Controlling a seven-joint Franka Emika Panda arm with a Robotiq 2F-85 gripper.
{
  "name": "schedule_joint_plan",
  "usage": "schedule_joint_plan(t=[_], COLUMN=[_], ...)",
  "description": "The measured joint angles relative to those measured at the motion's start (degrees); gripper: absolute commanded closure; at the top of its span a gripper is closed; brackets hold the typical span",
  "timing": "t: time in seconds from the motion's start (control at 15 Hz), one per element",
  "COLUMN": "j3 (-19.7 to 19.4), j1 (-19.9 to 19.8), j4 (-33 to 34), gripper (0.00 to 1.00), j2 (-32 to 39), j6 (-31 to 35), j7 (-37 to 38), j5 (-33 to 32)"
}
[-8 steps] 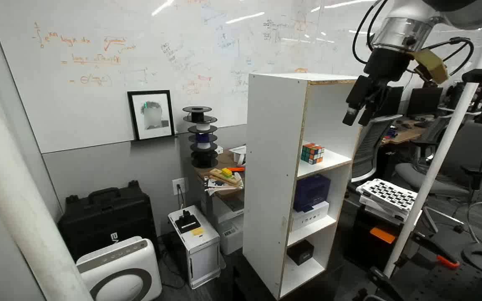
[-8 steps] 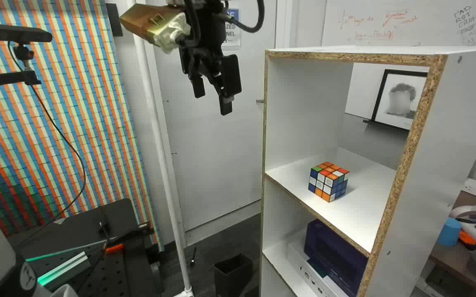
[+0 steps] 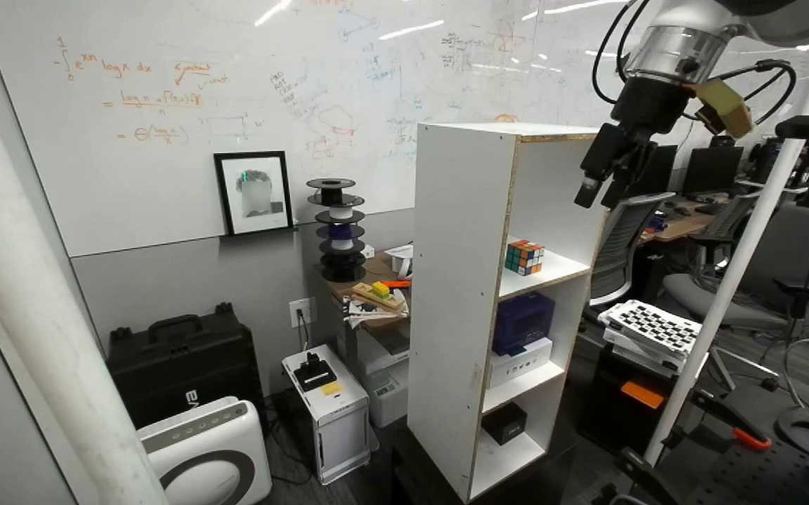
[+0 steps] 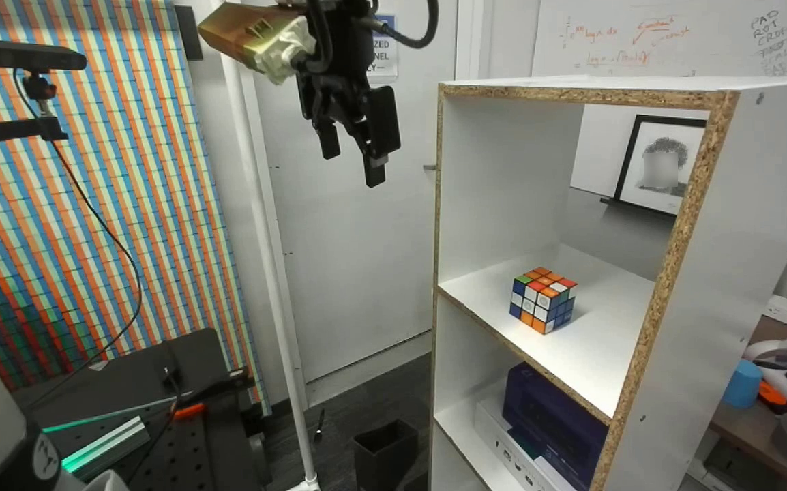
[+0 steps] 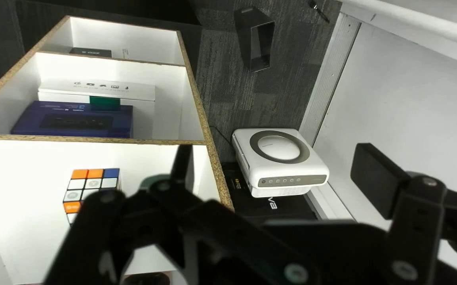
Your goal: Put the rubix cube on the top of the shelf
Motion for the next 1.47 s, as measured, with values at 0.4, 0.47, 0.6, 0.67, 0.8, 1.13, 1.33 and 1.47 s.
schedule_joint_plan(t=[0.4, 0.47, 0.6, 0.67, 0.8, 1.13, 1.33, 1.47], j3=[1.20, 1.44, 1.59, 1.61, 1.58, 1.36, 1.05, 0.83], j1=[-2.36, -3.29, -5.24, -6.33, -8.76, -14.05, -14.89, -14.99], j4=[-3.40, -4.24, -4.47, -4.48, -4.55, -4.56, -4.61, -4.70], gripper=[0.00, 0.00, 0.00, 0.00, 0.00, 0.00, 0.00, 0.00], j2=[1.49, 2.55, 5.49, 7.25, 10.98, 20.53, 27.46, 32.92], j6=[0.80, 0.80, 2.04, 4.51, 12.54, 35.19, 47.82, 55.74], j7=[1.99, 2.90, 4.16, 4.75, 5.92, 7.90, 8.15, 8.50], j5=[-3.14, -4.31, -6.91, -8.46, -11.25, -15.48, -15.46, -15.46])
